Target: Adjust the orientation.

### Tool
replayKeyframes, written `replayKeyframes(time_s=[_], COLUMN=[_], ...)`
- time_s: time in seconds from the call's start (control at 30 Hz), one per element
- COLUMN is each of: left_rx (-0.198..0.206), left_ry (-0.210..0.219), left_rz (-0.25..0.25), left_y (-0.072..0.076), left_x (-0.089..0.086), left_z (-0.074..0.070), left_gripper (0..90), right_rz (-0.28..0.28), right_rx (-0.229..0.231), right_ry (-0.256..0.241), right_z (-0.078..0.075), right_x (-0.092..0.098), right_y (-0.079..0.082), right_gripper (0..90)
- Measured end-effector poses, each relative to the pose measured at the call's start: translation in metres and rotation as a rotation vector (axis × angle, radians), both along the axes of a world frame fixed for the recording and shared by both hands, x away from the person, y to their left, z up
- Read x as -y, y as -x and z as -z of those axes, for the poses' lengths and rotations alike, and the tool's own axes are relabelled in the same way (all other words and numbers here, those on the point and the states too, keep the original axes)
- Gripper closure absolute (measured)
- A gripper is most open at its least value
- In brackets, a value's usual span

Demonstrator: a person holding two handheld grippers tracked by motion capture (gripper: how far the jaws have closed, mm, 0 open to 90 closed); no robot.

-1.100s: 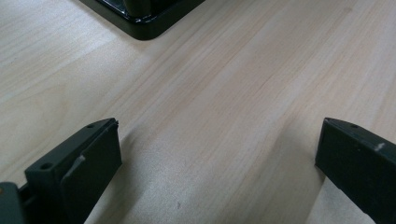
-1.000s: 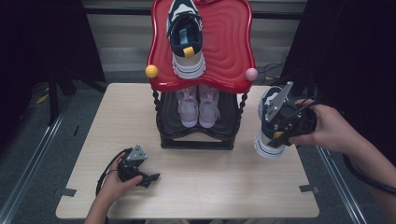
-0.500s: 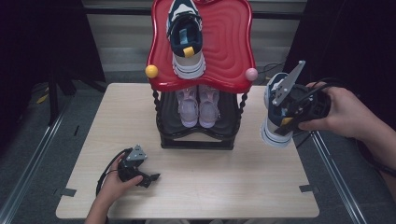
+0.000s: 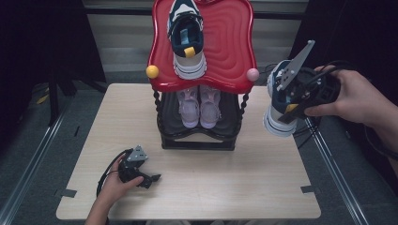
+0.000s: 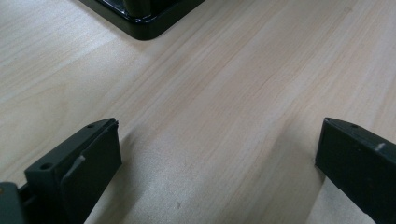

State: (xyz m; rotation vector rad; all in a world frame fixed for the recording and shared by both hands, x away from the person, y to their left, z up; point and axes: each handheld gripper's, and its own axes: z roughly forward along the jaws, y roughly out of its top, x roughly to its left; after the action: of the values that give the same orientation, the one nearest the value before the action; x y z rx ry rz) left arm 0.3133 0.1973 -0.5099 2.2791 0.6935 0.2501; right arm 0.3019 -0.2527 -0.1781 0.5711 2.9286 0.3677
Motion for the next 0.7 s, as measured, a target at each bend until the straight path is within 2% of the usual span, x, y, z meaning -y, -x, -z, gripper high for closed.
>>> replayKeyframes(time_s=[0.2,0.7], left_rx=[0.001,0.000], left_ry=[0.001,0.001], left_rz=[0.000,0.000], left_y=[0.000,0.000], left_x=[0.000,0.000], left_z=[0.000,0.000], left_gripper=[0.0,0.0], right_rz=[0.008,0.021], right_rx=[0.011,0.037], right_ry=[-0.006,0.018], right_z=[-0.014,-0.043], right_x=[-0.002,-0.005], right_y=[-0.003,-0.007], right_gripper=[72.1,72.0])
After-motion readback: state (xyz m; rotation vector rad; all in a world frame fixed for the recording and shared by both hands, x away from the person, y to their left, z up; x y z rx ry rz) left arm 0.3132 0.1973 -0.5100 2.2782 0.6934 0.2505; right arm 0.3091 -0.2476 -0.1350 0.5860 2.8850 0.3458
